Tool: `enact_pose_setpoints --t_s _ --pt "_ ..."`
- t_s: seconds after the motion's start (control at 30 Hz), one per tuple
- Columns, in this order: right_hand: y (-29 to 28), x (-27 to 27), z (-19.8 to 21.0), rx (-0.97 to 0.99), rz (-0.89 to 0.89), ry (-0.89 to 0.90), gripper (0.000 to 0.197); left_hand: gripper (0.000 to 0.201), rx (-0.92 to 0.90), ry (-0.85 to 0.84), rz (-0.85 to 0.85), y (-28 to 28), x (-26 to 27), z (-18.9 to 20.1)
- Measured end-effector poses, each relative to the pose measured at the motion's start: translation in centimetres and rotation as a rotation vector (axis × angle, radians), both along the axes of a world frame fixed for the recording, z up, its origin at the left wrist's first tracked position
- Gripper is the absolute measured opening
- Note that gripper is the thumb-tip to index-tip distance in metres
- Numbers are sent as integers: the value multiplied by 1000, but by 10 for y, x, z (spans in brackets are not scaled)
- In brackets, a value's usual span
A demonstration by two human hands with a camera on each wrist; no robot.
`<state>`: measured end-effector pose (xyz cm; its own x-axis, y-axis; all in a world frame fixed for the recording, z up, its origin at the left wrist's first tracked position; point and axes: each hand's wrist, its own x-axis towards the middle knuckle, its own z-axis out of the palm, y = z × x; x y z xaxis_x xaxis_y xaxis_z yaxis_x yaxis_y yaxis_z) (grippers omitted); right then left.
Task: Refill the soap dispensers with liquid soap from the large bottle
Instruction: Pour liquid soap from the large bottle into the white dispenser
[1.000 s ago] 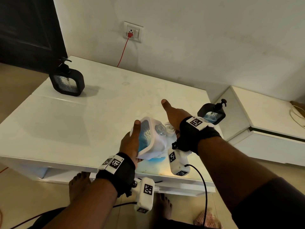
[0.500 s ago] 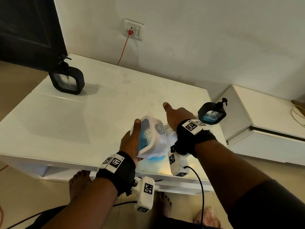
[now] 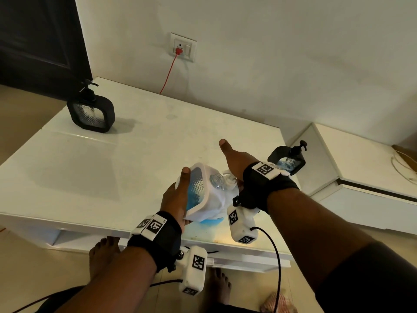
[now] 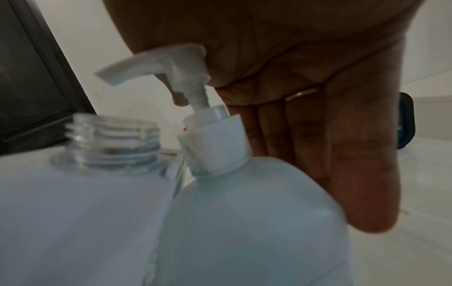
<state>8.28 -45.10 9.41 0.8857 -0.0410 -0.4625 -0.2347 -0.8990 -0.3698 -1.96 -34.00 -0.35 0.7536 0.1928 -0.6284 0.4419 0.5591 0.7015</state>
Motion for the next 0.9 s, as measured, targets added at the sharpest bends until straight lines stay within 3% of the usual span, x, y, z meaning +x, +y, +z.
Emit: enact_pose_setpoints --t_s 0.13,0.27,0.4,0.7,0.9 --pt "1 3 -6 -27 -5 -38 79 90 -6 9 9 0 1 -1" --pt "-1 5 -14 -66 -27 -80 80 74 8 9 29 0 2 -3" --pt "-3 5 -18 -101 -52 -111 83 87 28 -22 21 1 2 -3" --pt "-6 2 -16 -119 -35 -138 73 80 64 -44 -4 2 0 -2" --pt "-5 2 -10 -67 -38 -79 85 68 47 -24 -1 3 0 1"
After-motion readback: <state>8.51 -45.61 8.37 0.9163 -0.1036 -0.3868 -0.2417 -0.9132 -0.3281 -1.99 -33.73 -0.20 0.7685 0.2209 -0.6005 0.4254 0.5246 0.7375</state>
